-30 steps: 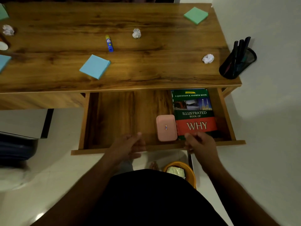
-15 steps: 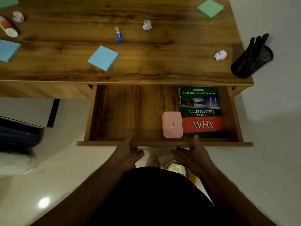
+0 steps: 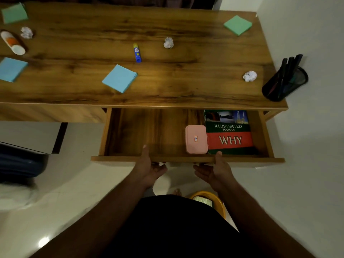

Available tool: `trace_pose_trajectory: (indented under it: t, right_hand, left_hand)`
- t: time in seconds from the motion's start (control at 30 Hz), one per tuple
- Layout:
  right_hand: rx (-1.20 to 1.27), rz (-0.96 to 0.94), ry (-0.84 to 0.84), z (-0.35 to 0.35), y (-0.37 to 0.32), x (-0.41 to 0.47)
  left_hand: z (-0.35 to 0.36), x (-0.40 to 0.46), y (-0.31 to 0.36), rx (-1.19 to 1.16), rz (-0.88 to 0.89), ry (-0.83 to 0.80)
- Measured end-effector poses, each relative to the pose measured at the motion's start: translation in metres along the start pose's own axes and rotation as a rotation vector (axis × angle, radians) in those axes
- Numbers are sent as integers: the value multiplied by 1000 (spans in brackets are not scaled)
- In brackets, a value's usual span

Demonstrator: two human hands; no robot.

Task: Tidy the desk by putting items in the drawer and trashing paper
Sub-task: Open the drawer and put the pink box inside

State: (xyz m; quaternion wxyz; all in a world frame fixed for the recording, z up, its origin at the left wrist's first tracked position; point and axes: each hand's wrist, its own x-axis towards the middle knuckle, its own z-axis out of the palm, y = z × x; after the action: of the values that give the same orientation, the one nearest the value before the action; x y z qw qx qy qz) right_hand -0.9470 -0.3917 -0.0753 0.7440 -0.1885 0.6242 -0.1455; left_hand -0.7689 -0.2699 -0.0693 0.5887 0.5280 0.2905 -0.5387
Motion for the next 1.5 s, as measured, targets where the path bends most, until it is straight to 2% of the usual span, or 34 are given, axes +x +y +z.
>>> trace_pose_trajectory:
  t: [0.27, 0.47, 0.7, 0.87, 0.93, 1.07, 1.17, 1.3, 1.43, 1.5]
  right_hand:
    - [-92, -35, -27, 31, -44, 23]
    - [-28, -44, -94, 60, -87, 32]
    - [-6, -114, -97, 99, -124, 43]
    - [35, -161, -74, 109, -129, 48]
    - [28, -197, -69, 109, -121, 48]
    - [15, -196, -100, 105, -107, 46]
    - [-136, -205, -75, 111, -96, 37]
    - [-249, -379, 24, 128, -93, 17]
    - [-360, -586, 103, 138, -102, 6]
    - [-521, -707, 198, 137, -114, 11]
  left_hand:
    - [39, 16, 43, -5, 45, -44]
    - [75, 21, 80, -21, 108, -75]
    - [105, 41, 121, -74, 117, -92]
    - [106, 47, 119, 3, 137, -124]
    - [98, 51, 113, 77, 127, -145]
    - [92, 42, 110, 461, 50, -250]
    - [101, 26, 117, 739, -17, -411]
    - [118, 11, 140, 1022, 178, -598]
    - [134, 8, 163, 1032, 380, -621]
    - [144, 10, 171, 1014, 413, -604]
